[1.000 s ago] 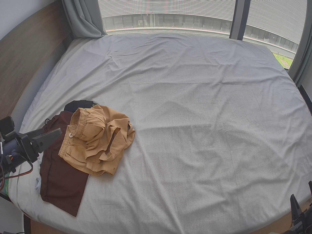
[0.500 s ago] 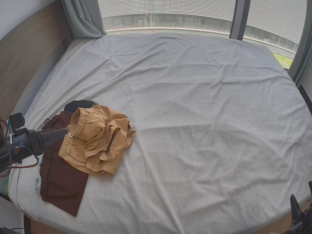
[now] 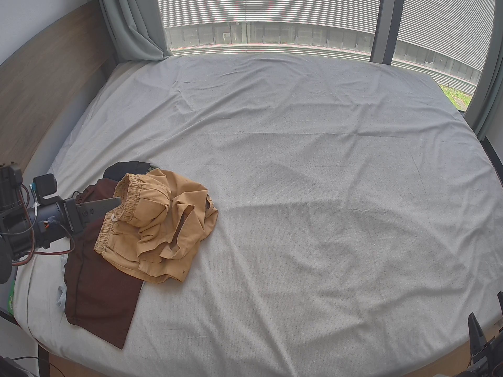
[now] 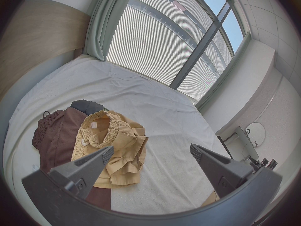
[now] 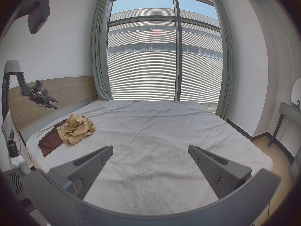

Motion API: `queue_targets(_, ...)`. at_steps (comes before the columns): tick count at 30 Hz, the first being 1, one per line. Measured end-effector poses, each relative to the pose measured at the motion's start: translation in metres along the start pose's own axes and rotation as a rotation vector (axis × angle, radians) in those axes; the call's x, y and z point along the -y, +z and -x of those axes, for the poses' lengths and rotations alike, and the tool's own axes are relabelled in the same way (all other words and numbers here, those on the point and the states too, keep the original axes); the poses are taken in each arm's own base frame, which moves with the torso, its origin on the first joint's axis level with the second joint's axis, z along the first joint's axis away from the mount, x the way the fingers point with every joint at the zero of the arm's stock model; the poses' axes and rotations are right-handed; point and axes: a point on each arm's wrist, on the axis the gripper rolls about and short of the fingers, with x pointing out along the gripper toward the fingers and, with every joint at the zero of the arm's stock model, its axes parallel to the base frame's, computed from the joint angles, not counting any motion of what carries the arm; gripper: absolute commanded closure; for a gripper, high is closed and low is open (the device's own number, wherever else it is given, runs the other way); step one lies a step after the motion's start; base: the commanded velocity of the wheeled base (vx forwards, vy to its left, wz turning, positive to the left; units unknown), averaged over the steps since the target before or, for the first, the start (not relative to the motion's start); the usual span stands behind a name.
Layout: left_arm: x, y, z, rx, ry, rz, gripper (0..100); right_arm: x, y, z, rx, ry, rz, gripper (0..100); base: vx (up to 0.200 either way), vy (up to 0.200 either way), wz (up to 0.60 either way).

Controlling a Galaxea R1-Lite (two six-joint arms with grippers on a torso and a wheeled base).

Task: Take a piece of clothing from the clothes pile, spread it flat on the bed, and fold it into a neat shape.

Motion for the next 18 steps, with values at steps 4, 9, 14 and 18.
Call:
queue_targets(4,-0.009,0.001,-0.012,-0.001,0.002,0.001,0,0.000,0.000,0.000,0.000,0.001,0.000,0,0.000,0.000,0.00)
queue_targets(9,-0.022,0.002,-0.029,0.008,0.001,-0.006,0,0.000,0.000,0.000,0.000,0.000,0.001,0,0.000,0.000,0.00)
queue_targets(14,-0.035,0.000,-0.045,-0.003,0.006,0.004,0,0.000,0.000,0.000,0.000,0.000,0.001,0,0.000,0.000,0.00)
queue_targets(18,-0.044,0.001,-0.056,-0.013,0.007,0.012,0,0.000,0.000,0.000,0.000,0.000,0.001,0,0.000,0.000,0.00)
